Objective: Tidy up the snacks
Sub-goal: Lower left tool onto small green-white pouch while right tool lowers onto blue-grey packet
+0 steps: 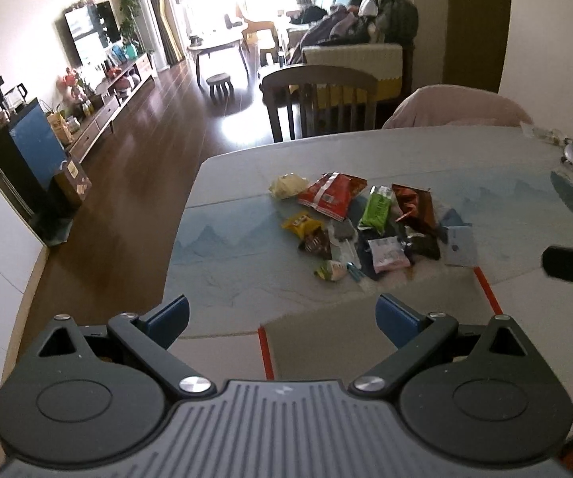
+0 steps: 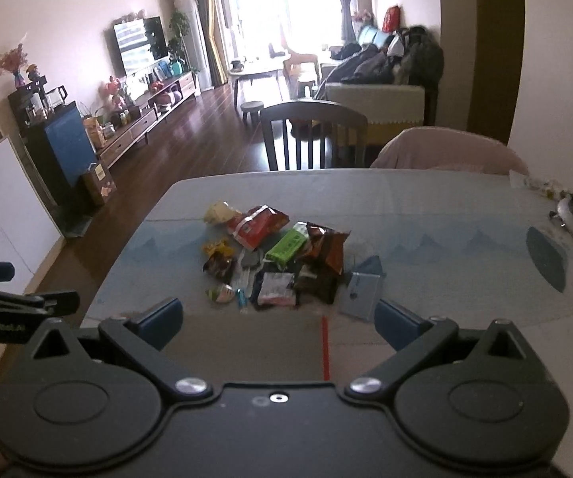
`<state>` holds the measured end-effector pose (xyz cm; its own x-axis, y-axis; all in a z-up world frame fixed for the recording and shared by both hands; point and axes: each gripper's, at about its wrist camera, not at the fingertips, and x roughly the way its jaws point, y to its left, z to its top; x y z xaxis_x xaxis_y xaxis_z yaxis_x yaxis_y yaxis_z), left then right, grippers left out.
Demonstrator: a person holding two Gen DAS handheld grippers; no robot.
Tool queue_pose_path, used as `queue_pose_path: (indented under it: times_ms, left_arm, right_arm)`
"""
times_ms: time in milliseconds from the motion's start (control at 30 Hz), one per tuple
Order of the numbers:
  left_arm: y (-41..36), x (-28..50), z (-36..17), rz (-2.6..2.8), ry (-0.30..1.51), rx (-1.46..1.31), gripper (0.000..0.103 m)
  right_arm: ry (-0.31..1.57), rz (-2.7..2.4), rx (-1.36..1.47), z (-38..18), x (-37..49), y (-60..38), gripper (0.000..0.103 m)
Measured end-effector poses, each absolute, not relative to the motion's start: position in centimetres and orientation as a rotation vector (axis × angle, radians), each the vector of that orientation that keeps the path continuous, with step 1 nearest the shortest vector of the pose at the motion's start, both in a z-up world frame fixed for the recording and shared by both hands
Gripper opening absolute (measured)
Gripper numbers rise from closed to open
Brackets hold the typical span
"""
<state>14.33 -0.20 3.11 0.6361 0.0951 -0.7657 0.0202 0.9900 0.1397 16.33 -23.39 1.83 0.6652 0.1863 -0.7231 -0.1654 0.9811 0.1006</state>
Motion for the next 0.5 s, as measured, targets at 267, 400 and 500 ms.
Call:
queue_pose_path:
  times_ms: [267,400,500]
  left_arm:
    - [-0.9,22.7,3.2,0.011,1.014,0.094,0.101]
    - [-1.0,26.9,2.2,0.025,1.069,0.065,0.101]
    - [-1.2,29.4,1.0,0.027,1.111,0.053,0.101]
  right_arm:
    - [0.931,0.181,0.069,1.2,24.8,-26.1,0.102]
    - [1.005,0.163,0.062,-0.6,29.1,-27.0,0.098]
    - [1.045,0.159,0.061,-2.2,31.6,-27.7,0.097]
